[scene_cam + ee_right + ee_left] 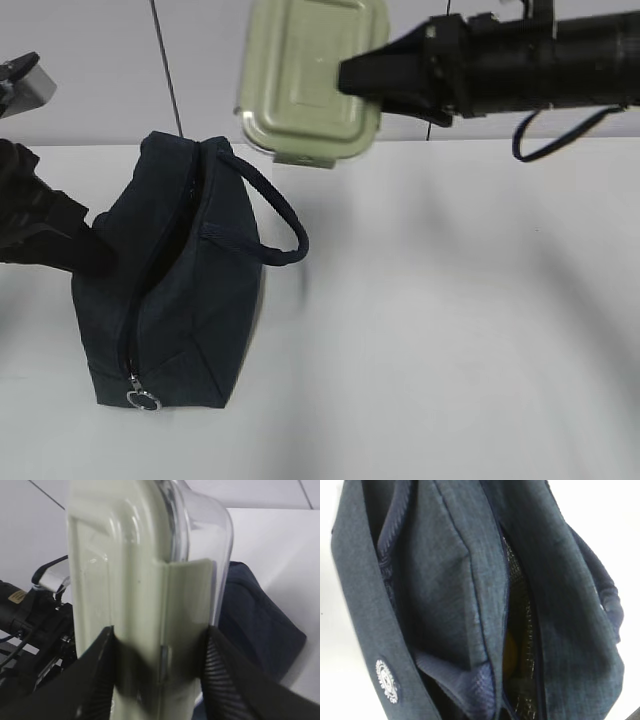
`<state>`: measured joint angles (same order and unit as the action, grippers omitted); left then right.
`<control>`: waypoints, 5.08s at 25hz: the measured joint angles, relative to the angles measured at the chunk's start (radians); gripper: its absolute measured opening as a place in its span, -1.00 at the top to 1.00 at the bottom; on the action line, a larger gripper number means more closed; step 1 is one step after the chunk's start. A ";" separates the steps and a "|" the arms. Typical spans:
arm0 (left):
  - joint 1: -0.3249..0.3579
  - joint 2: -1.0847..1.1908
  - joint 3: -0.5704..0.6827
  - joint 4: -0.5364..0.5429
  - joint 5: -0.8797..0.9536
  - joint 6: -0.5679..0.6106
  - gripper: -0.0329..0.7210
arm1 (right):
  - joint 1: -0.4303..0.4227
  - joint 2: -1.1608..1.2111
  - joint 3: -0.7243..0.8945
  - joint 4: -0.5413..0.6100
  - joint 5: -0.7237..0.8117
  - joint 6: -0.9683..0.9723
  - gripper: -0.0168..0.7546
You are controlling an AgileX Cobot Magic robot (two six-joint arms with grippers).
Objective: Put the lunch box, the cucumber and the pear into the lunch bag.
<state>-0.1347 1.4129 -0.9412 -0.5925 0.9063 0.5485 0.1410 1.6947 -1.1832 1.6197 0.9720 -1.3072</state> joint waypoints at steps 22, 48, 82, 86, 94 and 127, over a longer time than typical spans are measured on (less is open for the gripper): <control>0.000 0.000 0.000 0.000 0.001 0.000 0.91 | 0.351 0.096 -0.138 -0.316 -0.461 0.218 0.09; -0.001 0.000 0.000 -0.004 0.004 0.000 0.91 | 0.446 0.213 -0.350 -1.264 -0.246 0.993 0.09; -0.001 0.000 0.000 0.007 0.013 0.000 0.91 | 0.624 0.497 -0.965 -1.435 0.126 1.125 -0.31; -0.001 0.000 0.000 -0.007 0.012 0.000 0.91 | 0.626 0.495 -1.048 -1.479 0.169 1.131 -0.47; -0.001 0.000 0.000 -0.007 0.008 0.000 0.91 | 0.608 0.493 -1.057 -1.523 0.219 1.147 -0.50; -0.001 0.000 -0.026 0.013 0.007 -0.018 0.91 | 0.490 0.597 -1.058 -1.368 0.238 1.179 0.94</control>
<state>-0.1357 1.4129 -0.9668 -0.5794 0.9132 0.5306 0.6314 2.2919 -2.2416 0.2520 1.2099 -0.1277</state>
